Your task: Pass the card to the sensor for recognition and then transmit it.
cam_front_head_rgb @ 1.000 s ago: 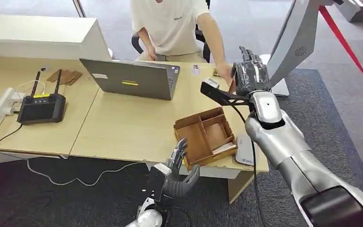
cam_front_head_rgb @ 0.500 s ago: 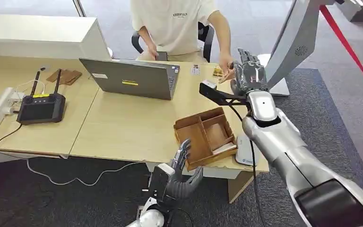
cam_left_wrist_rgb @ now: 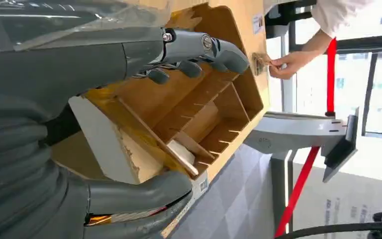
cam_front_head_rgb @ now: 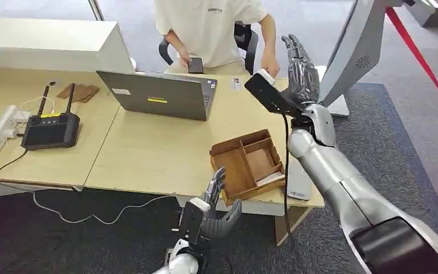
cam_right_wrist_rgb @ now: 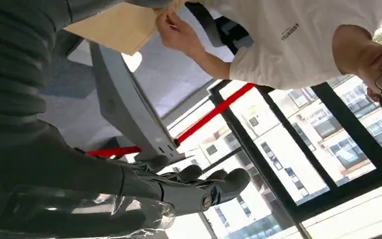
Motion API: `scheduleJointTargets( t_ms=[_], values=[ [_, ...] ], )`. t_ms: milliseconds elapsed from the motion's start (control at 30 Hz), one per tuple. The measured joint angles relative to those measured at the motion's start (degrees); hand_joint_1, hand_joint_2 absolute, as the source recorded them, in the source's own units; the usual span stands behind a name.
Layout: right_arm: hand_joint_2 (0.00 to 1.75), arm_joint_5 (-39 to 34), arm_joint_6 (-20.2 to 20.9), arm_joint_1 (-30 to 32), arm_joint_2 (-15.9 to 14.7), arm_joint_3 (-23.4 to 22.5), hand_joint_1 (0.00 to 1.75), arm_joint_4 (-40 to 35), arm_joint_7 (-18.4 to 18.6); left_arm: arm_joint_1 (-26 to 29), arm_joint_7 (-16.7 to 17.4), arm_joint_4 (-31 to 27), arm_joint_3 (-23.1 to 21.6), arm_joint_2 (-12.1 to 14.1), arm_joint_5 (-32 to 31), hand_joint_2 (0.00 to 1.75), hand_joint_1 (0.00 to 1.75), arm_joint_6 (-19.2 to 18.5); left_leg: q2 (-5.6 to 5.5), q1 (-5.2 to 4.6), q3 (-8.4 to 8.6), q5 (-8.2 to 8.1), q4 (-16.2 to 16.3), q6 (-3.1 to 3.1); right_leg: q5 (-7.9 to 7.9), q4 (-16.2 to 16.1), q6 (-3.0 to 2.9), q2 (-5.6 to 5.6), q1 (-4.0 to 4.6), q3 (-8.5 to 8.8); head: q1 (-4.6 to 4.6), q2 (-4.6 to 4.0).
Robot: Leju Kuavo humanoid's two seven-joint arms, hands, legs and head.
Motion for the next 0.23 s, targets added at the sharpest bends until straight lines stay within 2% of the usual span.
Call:
scheduleJointTargets(
  t_ms=[100,233],
  values=[
    [1.75,-9.3,-1.0,2.9,0.1,-1.0,0.0,-4.9,-4.0,0.2,0.2,-0.4,0.1,0.3,-0.3,1.75,0.0,1.7,0.01,0.01,0.01,0.0,0.0,0.0,0.0,0.0,0.0,0.0,0.01,0.01,0.02,0.0],
    [1.75,-17.6,-3.7,10.0,-1.0,-1.2,0.0,-14.4,-5.5,0.9,1.9,-2.2,0.4,1.2,-2.5,1.75,0.0,4.3,0.0,0.01,0.02,0.0,0.0,0.0,-0.01,0.0,0.0,-0.01,0.01,0.04,0.02,0.0]
  ],
)
